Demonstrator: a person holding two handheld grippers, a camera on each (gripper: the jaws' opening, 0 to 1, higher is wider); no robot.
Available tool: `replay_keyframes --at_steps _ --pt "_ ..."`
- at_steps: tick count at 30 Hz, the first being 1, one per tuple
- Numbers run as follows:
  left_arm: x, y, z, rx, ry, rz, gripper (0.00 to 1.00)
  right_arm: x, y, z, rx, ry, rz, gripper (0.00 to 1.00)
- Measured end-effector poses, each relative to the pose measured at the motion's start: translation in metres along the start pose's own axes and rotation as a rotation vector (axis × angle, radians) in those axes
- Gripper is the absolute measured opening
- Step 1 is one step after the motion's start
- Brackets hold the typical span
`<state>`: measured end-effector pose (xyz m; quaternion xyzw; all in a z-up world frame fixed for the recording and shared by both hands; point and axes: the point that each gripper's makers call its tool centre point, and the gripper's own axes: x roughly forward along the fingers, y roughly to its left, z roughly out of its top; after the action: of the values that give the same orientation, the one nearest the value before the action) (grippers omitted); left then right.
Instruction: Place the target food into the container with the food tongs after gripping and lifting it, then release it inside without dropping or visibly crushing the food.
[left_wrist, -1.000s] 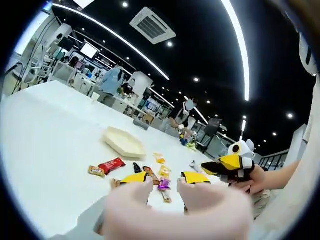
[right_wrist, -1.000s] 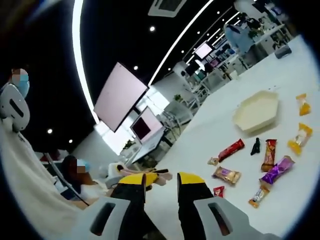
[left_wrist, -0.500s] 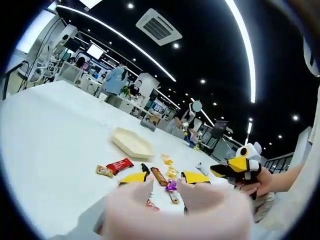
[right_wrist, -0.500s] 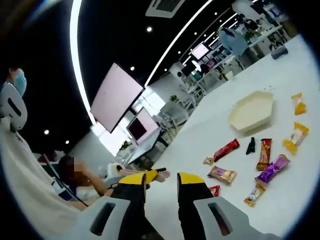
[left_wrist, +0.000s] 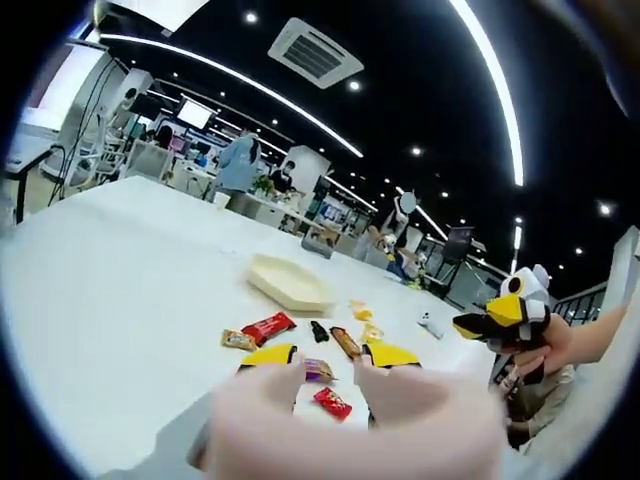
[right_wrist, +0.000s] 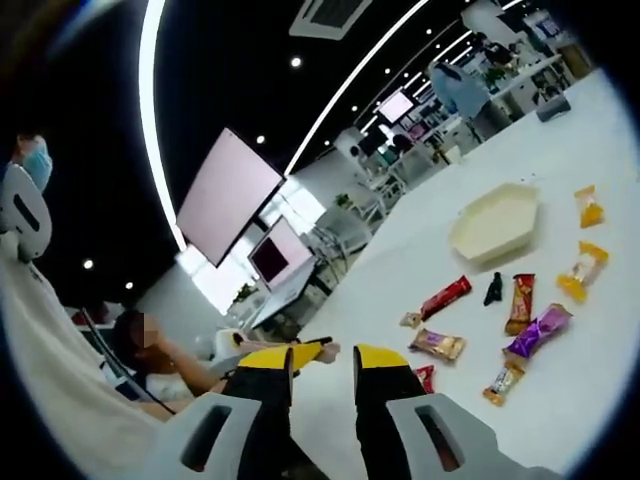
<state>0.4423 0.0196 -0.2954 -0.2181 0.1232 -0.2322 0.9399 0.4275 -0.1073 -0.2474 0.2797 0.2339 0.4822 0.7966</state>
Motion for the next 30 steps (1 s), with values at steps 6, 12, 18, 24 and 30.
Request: replay_keyframes --at_steps 6,12,18,24,30 --pt "0.001 0.012 -0.004 0.001 0.013 0.041 0.25 0.003 -0.005 -0.004 0.003 0.013 -0.003 0.23" --pt "0.001 0.022 -0.008 -0.022 0.025 0.078 0.25 0.011 -0.005 0.005 0.002 0.011 0.008 0.24" --pt "0.002 0.023 -0.006 -0.01 0.02 0.086 0.25 0.014 -0.006 0.005 -0.003 0.019 0.013 0.24" --pt "0.006 0.027 -0.006 -0.008 0.023 0.091 0.25 0.011 -0.01 0.006 0.003 0.013 -0.001 0.24" --pt "0.006 0.028 -0.004 -0.002 0.016 0.093 0.25 0.009 -0.013 0.004 0.001 0.011 -0.012 0.24"
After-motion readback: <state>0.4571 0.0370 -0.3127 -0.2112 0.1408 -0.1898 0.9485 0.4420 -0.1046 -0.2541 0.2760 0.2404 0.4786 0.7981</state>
